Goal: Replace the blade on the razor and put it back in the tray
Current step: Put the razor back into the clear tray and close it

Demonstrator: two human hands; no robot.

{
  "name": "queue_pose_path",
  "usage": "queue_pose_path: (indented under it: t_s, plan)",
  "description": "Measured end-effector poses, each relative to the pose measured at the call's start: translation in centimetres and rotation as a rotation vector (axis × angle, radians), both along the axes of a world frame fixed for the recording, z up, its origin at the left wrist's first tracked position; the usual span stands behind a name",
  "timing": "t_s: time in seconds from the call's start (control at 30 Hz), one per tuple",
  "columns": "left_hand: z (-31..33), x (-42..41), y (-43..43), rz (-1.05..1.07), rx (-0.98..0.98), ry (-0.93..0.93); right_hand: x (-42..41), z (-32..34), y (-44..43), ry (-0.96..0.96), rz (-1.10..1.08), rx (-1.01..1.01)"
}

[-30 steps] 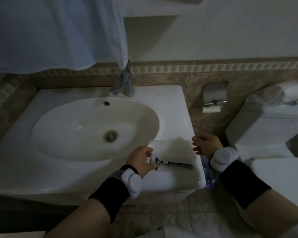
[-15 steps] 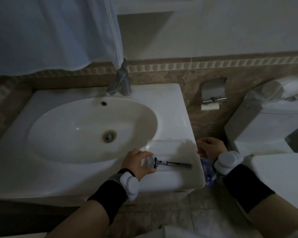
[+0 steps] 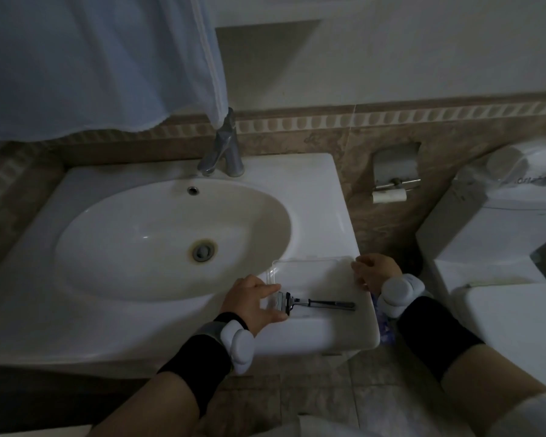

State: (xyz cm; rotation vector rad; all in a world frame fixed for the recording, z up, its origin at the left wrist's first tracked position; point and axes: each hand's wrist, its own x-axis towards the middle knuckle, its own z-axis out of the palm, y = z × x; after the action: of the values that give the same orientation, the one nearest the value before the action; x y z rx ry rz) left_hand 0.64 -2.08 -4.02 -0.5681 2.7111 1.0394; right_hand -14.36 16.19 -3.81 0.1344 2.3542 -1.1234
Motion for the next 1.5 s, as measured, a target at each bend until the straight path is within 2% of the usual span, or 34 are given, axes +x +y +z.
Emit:
queue_pose_path:
  t_s: [0.33, 0.5, 0.73, 1.1, 1.27, 1.4, 1.5]
  plan:
    - [0.1, 0.1, 0.1, -0.035, -0.079, -0.021, 0.3, 0.3, -0.9, -0.009, 0.053, -0.081]
    - [0.1, 0.1, 0.4, -0.036, -0.103, -0.028, 0.7, 0.8, -0.5, -0.037, 0.035, -0.219]
    - [-0.1, 0.4, 0.6, 0.013, -0.130, -0.014, 1.0, 1.7, 1.2, 0.026, 0.215, -0.182]
    - [0.2, 0.9, 1.3, 0.114, -0.119, 0.013, 1.8, 2.6, 2.0, -0.124, 0.164, -0.273]
    - [0.4, 0.8, 1.3, 0.119, -0.135, -0.007, 1.9, 2.6, 2.4, -0.133, 0.228, -0.294]
    - [0.5, 0.6, 1.4, 0.099, -0.132, -0.021, 2.0, 3.1, 2.9, -0.127, 0.362, -0.312]
    - [0.6, 0.6, 1.4, 0.106, -0.105, -0.002, 2.1, 3.5, 3.0, -0.129, 0.450, -0.220]
